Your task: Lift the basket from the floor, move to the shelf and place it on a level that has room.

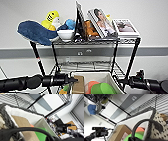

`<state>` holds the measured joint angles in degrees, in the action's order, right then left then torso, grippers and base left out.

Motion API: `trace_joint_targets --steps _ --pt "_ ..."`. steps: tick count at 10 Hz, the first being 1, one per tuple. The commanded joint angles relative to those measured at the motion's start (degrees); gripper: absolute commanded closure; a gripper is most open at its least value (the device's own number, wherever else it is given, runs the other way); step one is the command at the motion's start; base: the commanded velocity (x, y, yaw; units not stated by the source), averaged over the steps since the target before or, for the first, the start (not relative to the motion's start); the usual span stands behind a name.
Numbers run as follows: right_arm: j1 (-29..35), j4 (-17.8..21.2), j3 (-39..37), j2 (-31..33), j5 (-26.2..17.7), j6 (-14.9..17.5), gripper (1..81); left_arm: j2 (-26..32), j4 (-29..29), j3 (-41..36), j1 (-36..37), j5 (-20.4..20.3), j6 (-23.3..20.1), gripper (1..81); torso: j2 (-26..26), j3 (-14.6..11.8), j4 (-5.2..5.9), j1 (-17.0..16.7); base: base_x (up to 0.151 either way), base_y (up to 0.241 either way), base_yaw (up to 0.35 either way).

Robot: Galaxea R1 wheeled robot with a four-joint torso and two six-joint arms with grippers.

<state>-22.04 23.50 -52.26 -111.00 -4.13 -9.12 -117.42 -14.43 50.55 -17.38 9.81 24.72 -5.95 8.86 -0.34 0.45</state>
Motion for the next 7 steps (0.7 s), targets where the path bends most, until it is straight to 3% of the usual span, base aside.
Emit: trace_joint_targets --steps 1,5,7 --pt "12.05 4.44 3.14 0.22 -0.96 -0.46 81.1 -0.37 -0.60 -3.44 11.35 -3.22 0.59 81.1 0.00 0.00 0.00 0.00 0.000 0.000 0.000" --pt "16.71 6.47 1.56 -0.65 -2.20 -0.46 81.1 -2.38 -0.33 -0.99 16.72 -0.77 3.40 81.1 0.00 0.00 0.00 0.00 0.000 0.000 0.000" --pt "17.85 4.89 -1.77 -3.11 -2.11 -0.37 81.1 -3.27 0.37 1.82 16.81 -1.90 3.14 81.1 0.00 0.00 0.00 0.00 0.000 0.000 0.000"
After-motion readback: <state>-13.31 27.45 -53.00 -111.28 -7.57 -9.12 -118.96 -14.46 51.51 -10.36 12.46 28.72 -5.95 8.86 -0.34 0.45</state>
